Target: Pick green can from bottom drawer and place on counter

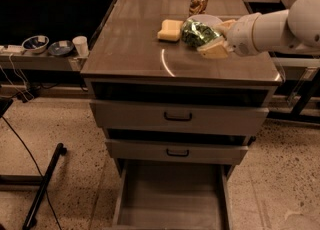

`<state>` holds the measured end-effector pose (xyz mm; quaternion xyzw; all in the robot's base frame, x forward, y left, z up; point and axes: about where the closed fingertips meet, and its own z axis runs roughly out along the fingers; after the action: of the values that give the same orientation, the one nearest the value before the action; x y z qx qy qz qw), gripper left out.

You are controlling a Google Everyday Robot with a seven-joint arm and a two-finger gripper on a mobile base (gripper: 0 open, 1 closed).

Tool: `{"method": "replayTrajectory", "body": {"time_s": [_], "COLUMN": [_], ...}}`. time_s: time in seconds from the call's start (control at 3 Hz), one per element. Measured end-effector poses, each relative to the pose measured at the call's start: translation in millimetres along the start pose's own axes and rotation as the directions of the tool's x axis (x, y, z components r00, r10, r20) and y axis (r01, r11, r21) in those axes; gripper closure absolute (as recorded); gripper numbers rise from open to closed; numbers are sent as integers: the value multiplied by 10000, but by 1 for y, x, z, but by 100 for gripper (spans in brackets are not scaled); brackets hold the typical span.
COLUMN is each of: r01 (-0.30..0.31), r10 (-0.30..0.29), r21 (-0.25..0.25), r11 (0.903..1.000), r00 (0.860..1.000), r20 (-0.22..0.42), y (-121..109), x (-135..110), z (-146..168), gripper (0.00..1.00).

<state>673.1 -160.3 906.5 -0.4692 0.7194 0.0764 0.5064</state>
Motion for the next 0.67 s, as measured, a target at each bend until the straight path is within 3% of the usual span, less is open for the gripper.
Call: {"method": "replayTrajectory", "body": {"time_s": [0.33, 0.67], "r01": [-1290, -2167], "r10": [1256, 2068], "r21": [-209, -363], "r11": [9914, 9756], "r00": [9850, 9613], "r20": [-1182, -1818], "y": [-22, -25], "x": [36, 72], "z": [8, 5], "gripper": [100, 100]}}
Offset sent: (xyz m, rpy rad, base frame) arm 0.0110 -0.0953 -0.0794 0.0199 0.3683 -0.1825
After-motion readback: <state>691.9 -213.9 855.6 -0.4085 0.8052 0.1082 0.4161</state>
